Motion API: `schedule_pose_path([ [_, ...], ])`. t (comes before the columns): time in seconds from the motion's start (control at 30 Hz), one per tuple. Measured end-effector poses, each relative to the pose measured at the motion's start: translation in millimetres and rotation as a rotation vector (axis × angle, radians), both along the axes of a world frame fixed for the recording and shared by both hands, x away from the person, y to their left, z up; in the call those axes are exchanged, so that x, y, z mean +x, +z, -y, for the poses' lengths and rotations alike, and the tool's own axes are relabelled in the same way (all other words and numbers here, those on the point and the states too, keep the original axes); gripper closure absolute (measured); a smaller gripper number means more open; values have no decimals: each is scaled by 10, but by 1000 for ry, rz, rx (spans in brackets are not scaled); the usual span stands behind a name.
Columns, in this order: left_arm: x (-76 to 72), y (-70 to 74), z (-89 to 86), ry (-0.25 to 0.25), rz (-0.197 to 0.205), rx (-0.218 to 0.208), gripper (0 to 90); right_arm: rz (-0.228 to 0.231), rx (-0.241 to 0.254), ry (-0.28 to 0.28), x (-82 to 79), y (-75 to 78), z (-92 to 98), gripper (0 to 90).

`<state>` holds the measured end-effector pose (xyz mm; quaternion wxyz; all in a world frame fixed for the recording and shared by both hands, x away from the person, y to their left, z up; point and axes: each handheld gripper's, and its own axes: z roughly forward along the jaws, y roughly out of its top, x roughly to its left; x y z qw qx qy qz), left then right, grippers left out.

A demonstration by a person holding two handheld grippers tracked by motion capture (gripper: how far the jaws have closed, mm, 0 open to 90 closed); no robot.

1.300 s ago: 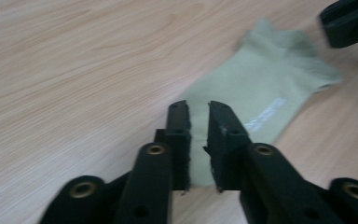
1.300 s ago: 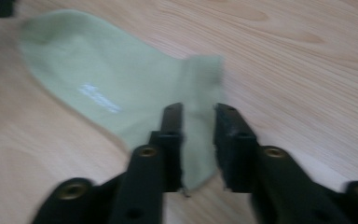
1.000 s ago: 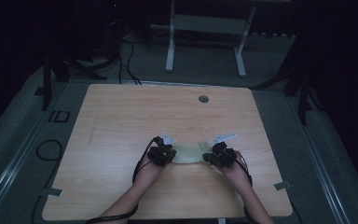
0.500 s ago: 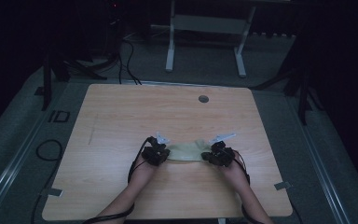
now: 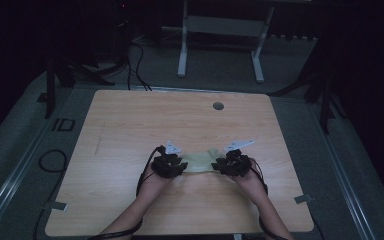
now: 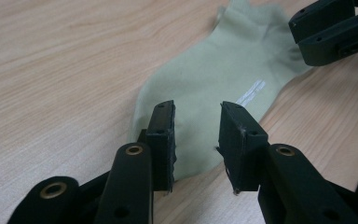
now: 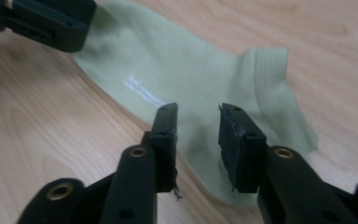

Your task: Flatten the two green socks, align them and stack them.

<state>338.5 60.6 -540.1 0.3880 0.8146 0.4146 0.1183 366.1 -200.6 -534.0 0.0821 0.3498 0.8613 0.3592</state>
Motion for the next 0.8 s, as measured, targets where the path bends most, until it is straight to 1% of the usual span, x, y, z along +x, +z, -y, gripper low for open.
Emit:
schedule_pose_path([
  [0.07,-24,17,3,-26,10,-6,656,11,17,6,-7,43,1,565],
  [0.13,-49,29,5,-63,25,-14,590,20,31,4,-15,79,6,505],
  [0.2,-53,23,7,-80,7,-18,485,30,43,1,-19,105,16,425],
  [0.23,-53,13,3,-90,-4,-34,416,33,51,-1,-18,113,20,386],
  [0.27,-57,4,1,-88,-7,-30,352,38,64,-4,-22,120,27,359],
  [0.3,-61,-4,-2,-76,-3,-23,313,48,72,-13,-26,127,36,338],
  [0.33,-67,-14,-11,-83,-9,-23,258,46,80,-8,-35,131,49,280],
  [0.37,-68,-20,-17,-88,-14,-17,200,43,83,2,-42,131,55,241],
  [0.4,-73,-26,-21,-91,-13,-18,159,48,74,-4,-44,128,57,218],
  [0.43,-85,-29,-26,-93,3,-20,147,57,77,-3,-51,127,61,197],
  [0.47,-97,-27,-30,-83,27,-11,134,60,82,-4,-57,128,65,166],
  [0.5,-105,-19,-38,-63,54,-2,115,70,78,-6,-59,126,69,153],
  [0.53,-103,-13,-46,-59,56,-5,63,86,65,1,-70,127,77,149],
  [0.6,-99,-2,-64,-54,58,-17,47,95,65,6,-77,124,88,149],
  [0.63,-99,-2,-64,-54,58,-17,21,95,65,6,-77,124,88,149],
  [0.67,-98,8,-82,-52,67,-24,21,104,57,4,-81,118,95,145],
  [0.7,-101,13,-85,-51,74,-19,20,117,40,3,-89,102,108,141],
  [0.8,-135,15,-102,-82,85,-24,20,112,30,4,-100,80,145,140],
])
